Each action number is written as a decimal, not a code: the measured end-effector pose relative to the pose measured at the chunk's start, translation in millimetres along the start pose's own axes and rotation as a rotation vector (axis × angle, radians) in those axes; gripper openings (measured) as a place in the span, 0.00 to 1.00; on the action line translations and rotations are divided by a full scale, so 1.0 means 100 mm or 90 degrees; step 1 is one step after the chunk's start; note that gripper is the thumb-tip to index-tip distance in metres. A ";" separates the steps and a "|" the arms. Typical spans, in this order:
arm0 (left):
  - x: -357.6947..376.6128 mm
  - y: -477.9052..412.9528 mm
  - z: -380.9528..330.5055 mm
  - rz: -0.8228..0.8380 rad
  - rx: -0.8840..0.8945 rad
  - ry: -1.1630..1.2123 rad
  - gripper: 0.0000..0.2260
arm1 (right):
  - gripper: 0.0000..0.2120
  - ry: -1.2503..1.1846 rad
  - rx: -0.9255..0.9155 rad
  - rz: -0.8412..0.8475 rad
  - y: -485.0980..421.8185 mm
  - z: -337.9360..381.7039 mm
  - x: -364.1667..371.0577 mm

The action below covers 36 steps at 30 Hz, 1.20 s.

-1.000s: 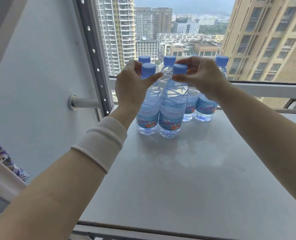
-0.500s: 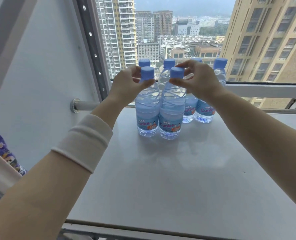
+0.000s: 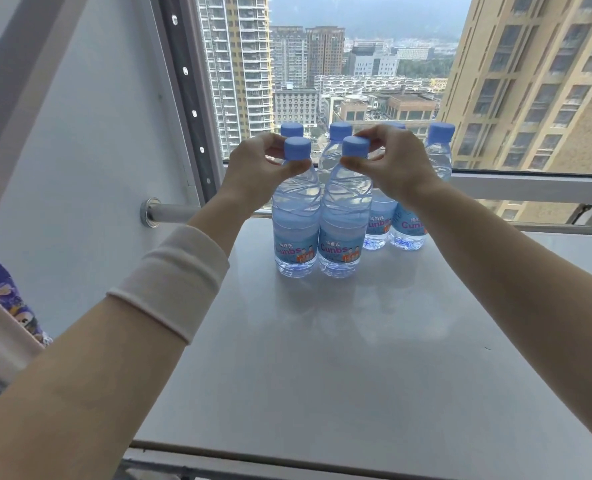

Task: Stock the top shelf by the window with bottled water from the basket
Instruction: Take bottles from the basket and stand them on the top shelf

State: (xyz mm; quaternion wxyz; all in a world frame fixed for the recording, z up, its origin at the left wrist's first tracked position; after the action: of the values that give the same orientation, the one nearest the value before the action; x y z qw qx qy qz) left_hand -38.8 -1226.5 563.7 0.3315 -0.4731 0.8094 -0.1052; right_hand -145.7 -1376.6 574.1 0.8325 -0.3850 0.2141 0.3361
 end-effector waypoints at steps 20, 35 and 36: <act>0.05 0.07 0.01 0.007 -0.021 -0.073 0.21 | 0.28 0.066 0.005 0.011 0.10 0.04 0.04; 0.28 1.35 -0.96 -0.032 0.114 -0.387 0.28 | 0.30 0.239 0.008 0.051 1.60 -0.03 -0.83; 0.35 1.53 -1.05 -0.023 0.114 -0.396 0.27 | 0.29 0.245 -0.004 0.049 1.79 -0.05 -0.92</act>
State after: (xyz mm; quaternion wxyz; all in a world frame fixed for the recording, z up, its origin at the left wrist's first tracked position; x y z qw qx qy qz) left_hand -223.4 -1190.2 553.6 0.6013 -0.4660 0.6482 -0.0325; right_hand -338.8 -1331.2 539.3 0.7616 -0.4360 0.3826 0.2888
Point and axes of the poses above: each hand's wrist, its own y-axis away from the middle knuckle, its own x-axis out of the palm, z = x × y, the point moved 3 cm from there along -y, towards the middle knuckle, and after that the axes turned 2 degrees about y, right-handed, at the moved point
